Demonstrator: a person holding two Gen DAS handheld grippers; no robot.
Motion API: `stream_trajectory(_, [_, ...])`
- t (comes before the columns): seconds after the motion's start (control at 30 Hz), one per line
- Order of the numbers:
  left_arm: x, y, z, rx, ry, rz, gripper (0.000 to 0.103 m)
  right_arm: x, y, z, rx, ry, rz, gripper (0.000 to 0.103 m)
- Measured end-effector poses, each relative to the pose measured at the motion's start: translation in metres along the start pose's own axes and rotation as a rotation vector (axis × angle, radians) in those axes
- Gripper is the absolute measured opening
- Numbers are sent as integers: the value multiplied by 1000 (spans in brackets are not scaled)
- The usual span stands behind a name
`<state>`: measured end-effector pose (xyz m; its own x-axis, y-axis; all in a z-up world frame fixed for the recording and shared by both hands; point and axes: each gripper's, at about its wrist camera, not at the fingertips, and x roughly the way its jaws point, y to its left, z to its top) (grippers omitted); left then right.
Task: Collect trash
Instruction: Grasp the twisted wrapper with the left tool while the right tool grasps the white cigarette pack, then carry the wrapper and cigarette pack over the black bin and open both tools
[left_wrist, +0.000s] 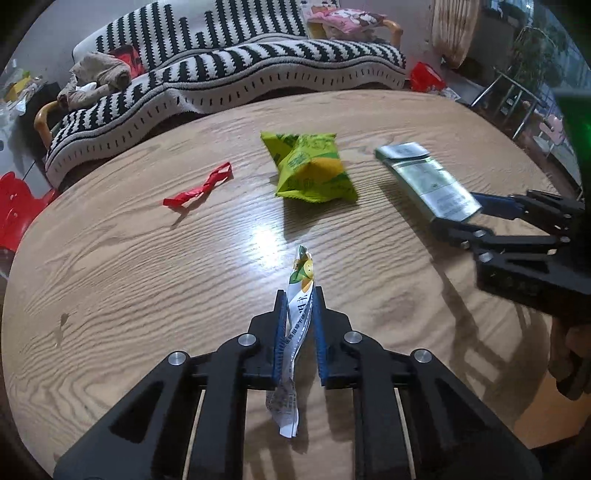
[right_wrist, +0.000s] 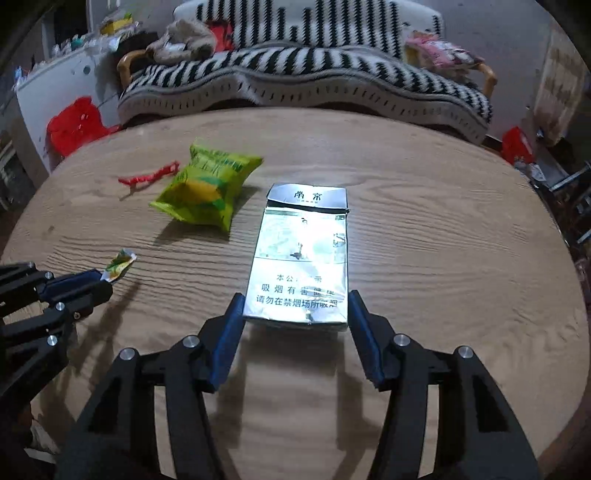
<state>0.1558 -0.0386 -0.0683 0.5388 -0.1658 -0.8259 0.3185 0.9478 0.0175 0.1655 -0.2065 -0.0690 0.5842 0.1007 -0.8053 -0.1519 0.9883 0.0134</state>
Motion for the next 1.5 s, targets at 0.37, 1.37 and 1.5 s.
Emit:
stream_trajectory(0.37, [-57,-37,-12,-69,-52,0,13,-108,-32,-53,59,-97,-41,55])
stream_trajectory(1.37, [-65,-144,-1,-9,-97,-64,13,-191,-132,-130,192,-143,-162,55])
stream_trajectory(1.5, [-67,-171,2,9,-114,-96,13,-203,-161,-146,241,-153,-200,55])
